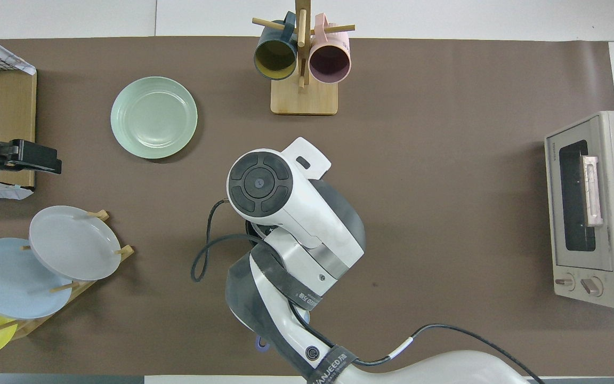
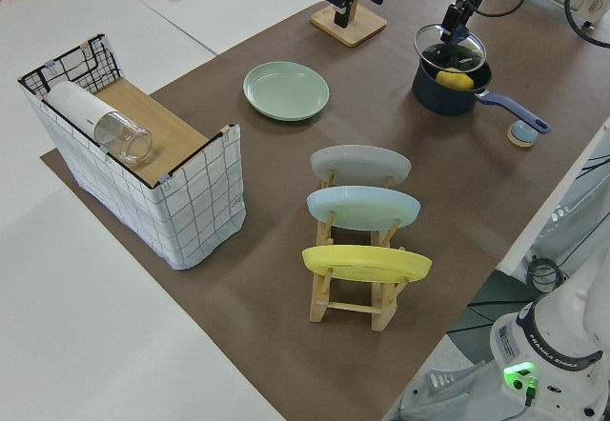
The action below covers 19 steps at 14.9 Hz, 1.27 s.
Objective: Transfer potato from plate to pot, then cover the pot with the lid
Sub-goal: 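Lower the glass lid onto the saucepan with the right gripper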
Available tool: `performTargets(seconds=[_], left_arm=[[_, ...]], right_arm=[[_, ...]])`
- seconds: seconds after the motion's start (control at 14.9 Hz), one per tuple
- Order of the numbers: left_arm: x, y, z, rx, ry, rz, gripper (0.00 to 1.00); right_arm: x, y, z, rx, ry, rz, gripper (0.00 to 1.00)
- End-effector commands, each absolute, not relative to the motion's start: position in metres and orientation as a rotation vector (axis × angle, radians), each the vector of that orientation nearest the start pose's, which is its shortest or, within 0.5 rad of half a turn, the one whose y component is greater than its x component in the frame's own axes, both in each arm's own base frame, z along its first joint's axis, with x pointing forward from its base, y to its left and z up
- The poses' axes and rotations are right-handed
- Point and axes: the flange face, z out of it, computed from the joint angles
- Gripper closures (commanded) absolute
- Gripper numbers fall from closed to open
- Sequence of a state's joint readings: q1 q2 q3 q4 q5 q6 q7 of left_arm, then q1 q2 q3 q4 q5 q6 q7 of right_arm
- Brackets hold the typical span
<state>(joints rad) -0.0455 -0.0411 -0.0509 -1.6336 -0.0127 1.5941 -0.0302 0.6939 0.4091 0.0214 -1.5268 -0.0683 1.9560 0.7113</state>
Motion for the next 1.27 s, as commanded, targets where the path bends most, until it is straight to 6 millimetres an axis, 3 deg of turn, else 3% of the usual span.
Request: performTargets(seconds=[0.0,0.33,0.6,1.21], left_arm=[[0.534,-0.059,0.62,-3.125,0.096,0.034,0.0],[0.534,-0.068,0.623,-3.119,0.127,0.038,0.0],[0.54,-0.063,0.643,-3.114,0.128,-0.029,0.0],[0.534,-0.057,0.635,-3.115,0.118,0.028,0.0]], right_arm=[[0.513,0.444,0.422,-3.176,-0.014,-0.04,1.0],[0.507,0.442,0.416,-3.177,0.007,0.015,1.0],[0.504,0.443,0.416,-3.177,0.029,0.027,1.0],[0.497,0.452,0.408,-3.143,0.128,0.013,1.0]])
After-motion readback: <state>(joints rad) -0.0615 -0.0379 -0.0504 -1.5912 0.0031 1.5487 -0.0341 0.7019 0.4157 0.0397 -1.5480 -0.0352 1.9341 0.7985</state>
